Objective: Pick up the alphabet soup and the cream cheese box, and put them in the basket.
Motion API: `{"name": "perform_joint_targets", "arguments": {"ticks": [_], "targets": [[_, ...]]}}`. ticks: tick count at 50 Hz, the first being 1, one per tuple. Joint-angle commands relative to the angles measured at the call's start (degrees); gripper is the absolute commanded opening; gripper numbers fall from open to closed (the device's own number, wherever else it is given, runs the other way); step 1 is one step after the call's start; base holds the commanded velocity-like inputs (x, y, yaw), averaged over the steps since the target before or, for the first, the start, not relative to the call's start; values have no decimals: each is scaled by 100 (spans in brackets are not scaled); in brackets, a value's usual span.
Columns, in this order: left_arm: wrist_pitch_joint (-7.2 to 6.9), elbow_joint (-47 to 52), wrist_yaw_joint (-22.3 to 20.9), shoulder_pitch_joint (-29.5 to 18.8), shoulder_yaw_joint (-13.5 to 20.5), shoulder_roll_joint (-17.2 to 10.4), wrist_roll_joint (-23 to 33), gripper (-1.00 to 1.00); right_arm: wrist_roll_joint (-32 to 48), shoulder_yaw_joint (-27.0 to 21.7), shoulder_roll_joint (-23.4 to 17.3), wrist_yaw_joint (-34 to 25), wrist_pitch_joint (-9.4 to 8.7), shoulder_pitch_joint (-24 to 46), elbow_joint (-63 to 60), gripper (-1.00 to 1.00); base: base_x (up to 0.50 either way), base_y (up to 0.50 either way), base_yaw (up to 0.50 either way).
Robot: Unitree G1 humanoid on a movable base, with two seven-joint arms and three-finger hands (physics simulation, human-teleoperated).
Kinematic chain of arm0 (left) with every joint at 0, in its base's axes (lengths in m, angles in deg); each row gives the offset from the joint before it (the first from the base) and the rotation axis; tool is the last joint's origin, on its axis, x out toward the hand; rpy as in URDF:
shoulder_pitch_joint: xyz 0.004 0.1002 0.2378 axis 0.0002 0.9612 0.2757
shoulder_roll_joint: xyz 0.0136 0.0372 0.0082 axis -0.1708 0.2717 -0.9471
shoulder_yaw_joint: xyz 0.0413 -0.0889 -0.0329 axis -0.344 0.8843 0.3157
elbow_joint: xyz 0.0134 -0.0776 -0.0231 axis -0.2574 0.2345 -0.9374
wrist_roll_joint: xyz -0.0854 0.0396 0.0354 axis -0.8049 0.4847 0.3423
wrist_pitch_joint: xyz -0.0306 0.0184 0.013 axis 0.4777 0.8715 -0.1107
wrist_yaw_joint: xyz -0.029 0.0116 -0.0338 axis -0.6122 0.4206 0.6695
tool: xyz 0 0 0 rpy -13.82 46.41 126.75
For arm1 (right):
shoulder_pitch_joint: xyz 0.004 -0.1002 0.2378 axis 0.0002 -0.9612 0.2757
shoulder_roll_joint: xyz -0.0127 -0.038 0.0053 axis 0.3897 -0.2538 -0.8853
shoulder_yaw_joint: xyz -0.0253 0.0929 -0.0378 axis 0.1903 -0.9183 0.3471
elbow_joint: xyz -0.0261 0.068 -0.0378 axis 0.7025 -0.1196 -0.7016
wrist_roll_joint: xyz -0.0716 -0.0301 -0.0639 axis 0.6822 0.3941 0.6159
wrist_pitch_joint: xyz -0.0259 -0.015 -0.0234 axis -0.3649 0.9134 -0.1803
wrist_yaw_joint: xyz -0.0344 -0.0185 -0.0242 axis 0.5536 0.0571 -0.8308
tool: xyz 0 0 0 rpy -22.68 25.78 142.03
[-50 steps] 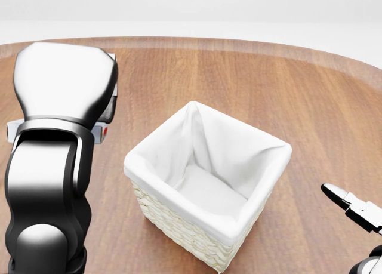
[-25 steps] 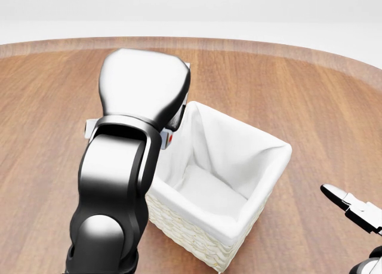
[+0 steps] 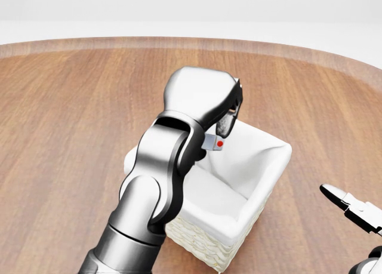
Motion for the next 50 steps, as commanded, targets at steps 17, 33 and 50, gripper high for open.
{"name": "perform_joint_targets", "arguments": {"ticks": [17,33,50], "targets": [[0,-943,838,-182,-88,36,-1145,-100,25,10,3,0,-13,-2,-3,100,0,0,0],[0,-1668,1361,-169,-96,113,-1383,-100,68,23,14,0,20,-34,-31,100,0,0,0],[0,-2005,1598,-351,-56,-54,-1533,-100,72,13,5,0,20,-9,41,100,0,0,0]]}}
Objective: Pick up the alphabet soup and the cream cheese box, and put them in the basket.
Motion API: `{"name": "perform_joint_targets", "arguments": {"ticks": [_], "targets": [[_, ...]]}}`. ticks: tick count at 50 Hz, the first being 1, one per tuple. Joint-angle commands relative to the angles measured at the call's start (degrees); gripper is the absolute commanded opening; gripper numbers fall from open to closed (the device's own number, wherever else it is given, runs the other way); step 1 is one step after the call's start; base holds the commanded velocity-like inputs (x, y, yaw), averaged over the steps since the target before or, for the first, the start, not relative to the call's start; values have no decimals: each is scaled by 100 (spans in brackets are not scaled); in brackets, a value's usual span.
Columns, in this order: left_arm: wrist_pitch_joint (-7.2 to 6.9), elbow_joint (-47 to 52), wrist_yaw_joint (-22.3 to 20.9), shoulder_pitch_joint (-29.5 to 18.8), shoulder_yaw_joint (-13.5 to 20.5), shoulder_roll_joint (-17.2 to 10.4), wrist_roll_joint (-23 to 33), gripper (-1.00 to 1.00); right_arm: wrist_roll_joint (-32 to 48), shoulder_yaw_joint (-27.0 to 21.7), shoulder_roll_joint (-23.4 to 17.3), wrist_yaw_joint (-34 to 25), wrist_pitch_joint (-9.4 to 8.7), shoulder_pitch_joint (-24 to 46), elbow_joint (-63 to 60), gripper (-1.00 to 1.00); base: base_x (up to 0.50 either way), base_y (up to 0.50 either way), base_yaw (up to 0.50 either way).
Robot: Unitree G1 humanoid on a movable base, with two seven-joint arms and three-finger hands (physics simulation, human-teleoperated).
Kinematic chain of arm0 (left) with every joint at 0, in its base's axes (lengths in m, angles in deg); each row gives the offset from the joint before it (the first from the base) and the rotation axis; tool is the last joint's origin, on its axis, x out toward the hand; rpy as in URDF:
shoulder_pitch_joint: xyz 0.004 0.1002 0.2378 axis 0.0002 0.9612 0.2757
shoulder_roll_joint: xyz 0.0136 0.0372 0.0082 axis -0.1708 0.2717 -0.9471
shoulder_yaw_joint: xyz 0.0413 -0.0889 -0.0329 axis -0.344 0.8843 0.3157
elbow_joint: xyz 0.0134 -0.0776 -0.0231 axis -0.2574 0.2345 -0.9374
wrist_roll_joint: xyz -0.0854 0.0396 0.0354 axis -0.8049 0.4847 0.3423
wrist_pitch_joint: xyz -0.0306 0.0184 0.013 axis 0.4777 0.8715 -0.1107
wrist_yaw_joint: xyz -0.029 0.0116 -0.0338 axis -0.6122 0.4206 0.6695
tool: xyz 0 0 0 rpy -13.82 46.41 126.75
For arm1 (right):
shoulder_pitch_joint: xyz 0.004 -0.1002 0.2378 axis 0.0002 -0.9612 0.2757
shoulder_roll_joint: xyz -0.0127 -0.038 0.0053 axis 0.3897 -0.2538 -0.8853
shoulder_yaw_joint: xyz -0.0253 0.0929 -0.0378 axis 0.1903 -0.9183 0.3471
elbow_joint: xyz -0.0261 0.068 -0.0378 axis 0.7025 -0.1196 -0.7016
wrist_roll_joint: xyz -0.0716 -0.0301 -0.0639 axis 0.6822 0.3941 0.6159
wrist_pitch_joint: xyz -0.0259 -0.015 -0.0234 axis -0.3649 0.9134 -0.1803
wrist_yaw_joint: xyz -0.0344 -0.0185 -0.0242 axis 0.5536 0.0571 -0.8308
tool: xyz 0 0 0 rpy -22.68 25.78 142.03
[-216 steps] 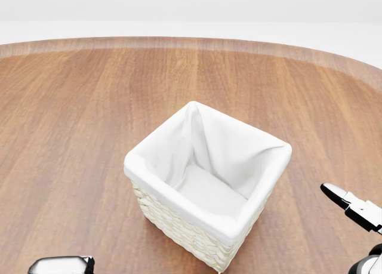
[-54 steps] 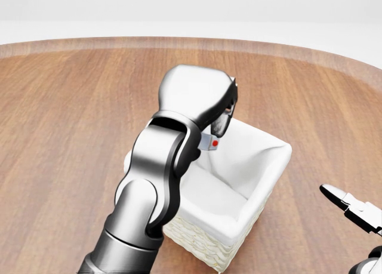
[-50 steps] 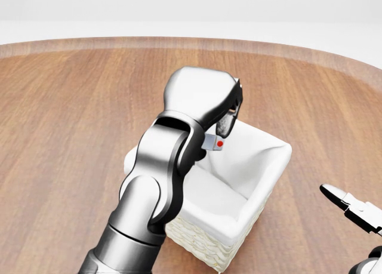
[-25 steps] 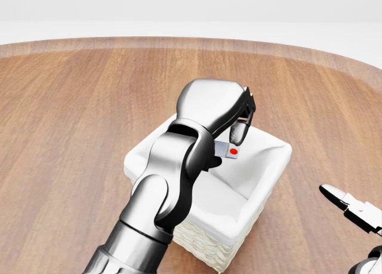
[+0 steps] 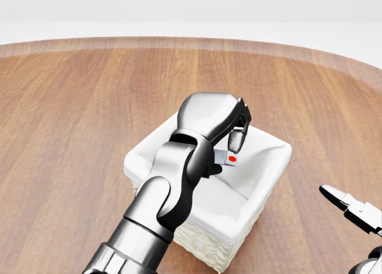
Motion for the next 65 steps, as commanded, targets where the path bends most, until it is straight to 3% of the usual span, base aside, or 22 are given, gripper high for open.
{"name": "perform_joint_targets", "arguments": {"ticks": [1,2,3,18,26,29,31,35,39,42,65], "targets": [[0,-36,214,-66,-25,-62,66,2,16,8,-7,0,0,15,75,100,0,0,0],[0,-24,214,-67,-17,-55,79,91,20,12,-7,0,0,13,65,100,0,0,0],[0,49,167,-66,-9,-35,71,100,22,14,-8,0,0,14,55,100,0,0,0],[0,508,-154,-34,-60,129,108,100,47,26,-16,0,0,20,139,100,0,0,0],[0,1648,-655,239,-136,140,421,100,54,34,-9,0,0,12,66,100,0,0,0],[0,2206,-635,460,-247,154,962,100,55,31,-4,0,0,3,23,100,0,0,0],[0,2531,-382,798,-412,139,1593,100,68,36,-5,0,0,9,59,100,0,0,0],[0,3097,-391,1033,-343,207,2074,100,70,35,-7,0,0,8,84,100,0,0,0],[0,3661,-350,1190,-390,192,3136,100,74,32,-9,0,0,10,76,100,0,0,0],[0,3924,-396,1278,-313,206,3439,100,85,37,-8,0,0,6,63,100,0,0,0],[0,5424,-1169,1627,269,-416,2826,100,69,41,-22,0,0,32,135,100,0,0,0]]}}
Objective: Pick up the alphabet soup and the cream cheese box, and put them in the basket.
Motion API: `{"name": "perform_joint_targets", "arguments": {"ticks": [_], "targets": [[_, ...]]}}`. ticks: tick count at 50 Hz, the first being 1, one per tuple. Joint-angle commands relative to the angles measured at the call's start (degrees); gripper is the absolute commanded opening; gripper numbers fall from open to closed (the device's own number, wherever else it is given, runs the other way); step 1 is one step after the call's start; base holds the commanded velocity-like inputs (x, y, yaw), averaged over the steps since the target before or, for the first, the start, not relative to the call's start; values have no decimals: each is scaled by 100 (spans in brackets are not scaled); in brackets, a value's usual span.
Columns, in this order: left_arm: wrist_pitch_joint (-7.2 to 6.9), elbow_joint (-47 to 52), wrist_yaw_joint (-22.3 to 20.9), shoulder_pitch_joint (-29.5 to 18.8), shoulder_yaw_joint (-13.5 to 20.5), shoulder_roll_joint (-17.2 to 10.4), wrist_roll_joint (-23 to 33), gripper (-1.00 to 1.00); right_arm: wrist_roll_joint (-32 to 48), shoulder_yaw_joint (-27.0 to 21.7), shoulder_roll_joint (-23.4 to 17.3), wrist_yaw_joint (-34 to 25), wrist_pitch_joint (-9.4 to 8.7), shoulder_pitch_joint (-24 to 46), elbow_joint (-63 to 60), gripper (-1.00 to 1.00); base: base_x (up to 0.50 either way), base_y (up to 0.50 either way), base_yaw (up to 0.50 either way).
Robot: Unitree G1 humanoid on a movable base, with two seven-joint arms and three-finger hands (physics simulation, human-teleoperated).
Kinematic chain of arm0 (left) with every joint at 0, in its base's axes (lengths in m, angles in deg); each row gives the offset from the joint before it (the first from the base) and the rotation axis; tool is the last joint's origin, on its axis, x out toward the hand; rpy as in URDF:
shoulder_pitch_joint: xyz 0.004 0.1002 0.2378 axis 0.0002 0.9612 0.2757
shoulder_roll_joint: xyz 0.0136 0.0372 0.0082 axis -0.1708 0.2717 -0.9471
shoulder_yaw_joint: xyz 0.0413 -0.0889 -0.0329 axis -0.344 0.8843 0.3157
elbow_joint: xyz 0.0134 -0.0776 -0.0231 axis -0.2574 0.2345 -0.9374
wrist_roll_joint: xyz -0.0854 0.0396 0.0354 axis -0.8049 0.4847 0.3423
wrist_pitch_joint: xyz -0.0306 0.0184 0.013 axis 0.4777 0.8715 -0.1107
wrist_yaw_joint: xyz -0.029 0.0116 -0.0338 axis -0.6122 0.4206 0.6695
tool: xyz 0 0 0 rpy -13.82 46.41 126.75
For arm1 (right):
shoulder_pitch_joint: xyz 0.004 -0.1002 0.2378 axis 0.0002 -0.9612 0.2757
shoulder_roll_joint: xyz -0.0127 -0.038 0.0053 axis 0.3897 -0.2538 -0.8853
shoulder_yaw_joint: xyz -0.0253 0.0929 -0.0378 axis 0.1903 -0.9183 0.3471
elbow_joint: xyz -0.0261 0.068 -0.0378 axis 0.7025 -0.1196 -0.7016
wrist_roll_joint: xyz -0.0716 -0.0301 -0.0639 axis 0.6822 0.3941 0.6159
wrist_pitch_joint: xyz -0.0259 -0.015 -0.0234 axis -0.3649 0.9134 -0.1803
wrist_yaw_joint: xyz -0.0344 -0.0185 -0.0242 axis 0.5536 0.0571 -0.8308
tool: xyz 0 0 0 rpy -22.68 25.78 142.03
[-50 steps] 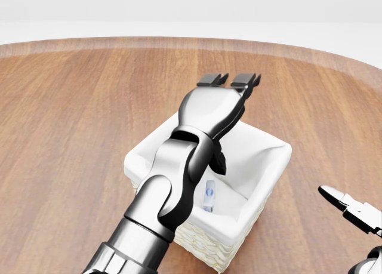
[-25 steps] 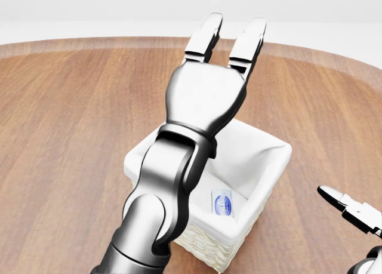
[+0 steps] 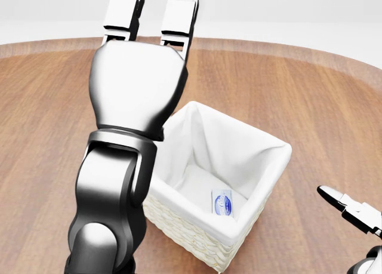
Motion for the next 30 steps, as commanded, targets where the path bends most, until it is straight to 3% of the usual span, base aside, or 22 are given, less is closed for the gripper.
{"name": "perform_joint_targets", "arguments": {"ticks": [1,16,17,20,25,30], "targets": [[0,745,-293,237,322,-328,-202,100,2,11,-5,0,0,3,13,100,0,0,0],[0,1144,-532,361,881,-1081,-1091,100,0,6,-4,0,0,1,5,100,0,0,0],[0,1305,-720,346,1050,-1072,-1573,100,2,8,-4,0,0,6,9,100,0,0,0],[0,1488,-786,364,1121,-1362,-1573,100,-17,-3,-9,0,0,11,35,100,0,0,0],[0,1644,-893,443,1302,-1574,-1871,100,-11,3,-8,0,0,6,22,100,0,0,0],[0,1895,-1286,264,1545,-1858,-1977,100,-38,-7,-8,0,0,14,7,100,0,0,0]]}}
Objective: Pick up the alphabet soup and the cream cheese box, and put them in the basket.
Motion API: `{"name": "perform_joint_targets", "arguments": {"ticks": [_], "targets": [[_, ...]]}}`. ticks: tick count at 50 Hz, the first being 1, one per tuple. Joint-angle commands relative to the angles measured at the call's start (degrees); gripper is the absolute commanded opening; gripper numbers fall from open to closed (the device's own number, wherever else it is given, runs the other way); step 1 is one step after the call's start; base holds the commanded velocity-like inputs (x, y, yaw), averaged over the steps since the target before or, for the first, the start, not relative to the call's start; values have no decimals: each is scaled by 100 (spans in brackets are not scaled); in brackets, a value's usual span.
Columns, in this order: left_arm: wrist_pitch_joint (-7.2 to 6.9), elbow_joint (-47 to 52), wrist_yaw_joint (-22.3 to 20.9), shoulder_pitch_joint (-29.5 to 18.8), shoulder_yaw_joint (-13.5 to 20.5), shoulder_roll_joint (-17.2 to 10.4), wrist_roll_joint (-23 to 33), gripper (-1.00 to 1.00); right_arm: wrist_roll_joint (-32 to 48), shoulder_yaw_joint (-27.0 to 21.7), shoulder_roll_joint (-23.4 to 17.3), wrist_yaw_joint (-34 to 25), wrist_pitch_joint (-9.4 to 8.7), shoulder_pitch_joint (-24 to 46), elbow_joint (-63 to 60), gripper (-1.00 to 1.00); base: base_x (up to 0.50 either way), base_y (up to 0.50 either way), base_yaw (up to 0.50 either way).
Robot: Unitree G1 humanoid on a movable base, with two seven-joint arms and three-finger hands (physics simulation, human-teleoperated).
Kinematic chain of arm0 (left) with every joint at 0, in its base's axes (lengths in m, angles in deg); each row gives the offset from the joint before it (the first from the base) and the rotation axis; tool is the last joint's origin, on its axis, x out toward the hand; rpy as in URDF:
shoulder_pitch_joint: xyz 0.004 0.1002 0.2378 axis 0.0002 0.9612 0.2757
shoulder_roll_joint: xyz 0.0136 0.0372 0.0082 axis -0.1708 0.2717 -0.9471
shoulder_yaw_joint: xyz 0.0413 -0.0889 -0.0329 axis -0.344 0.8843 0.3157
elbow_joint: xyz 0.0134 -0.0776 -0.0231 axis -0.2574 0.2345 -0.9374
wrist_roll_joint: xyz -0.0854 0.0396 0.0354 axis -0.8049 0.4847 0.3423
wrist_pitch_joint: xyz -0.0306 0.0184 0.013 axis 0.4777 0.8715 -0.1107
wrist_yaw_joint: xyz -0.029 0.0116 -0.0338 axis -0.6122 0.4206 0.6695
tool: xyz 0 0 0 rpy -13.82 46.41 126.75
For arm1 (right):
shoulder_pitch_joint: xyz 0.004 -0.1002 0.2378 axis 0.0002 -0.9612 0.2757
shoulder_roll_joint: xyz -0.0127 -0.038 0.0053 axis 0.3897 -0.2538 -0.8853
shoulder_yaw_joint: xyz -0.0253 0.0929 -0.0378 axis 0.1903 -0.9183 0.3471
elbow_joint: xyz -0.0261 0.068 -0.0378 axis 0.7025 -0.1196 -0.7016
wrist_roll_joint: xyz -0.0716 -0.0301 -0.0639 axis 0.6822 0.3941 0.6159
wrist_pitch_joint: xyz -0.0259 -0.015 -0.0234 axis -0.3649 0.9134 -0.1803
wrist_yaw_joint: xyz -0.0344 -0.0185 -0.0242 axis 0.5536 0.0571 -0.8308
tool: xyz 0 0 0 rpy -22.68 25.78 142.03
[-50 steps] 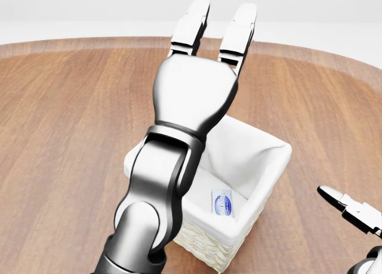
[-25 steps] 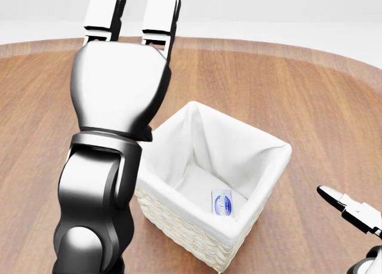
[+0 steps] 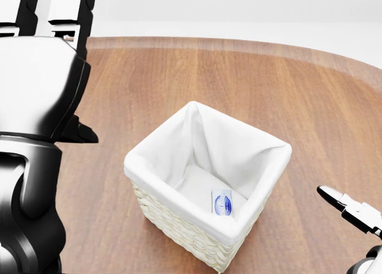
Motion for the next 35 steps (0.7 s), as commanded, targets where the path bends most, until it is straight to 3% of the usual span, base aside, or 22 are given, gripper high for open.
{"name": "perform_joint_targets", "arguments": {"ticks": [1,13,21,26,33,35], "targets": [[0,545,-544,-97,498,-598,-523,100,-27,-5,2,0,-1,0,-50,100,0,0,0],[0,1017,-676,269,1305,-1396,-1682,100,-13,-11,3,0,0,-6,-39,100,0,0,0],[0,1195,-791,323,1523,-1727,-1979,100,17,-12,-5,0,0,7,-41,100,0,0,0],[0,1160,-526,576,1452,-1669,-2023,100,32,-8,-10,0,0,13,-3,100,0,0,0],[0,745,349,1248,1594,-1447,-2551,100,13,-4,-19,0,0,26,39,100,0,0,0],[0,740,360,1256,1594,-1447,-2559,100,13,-3,-19,0,0,25,38,100,0,0,0]]}}
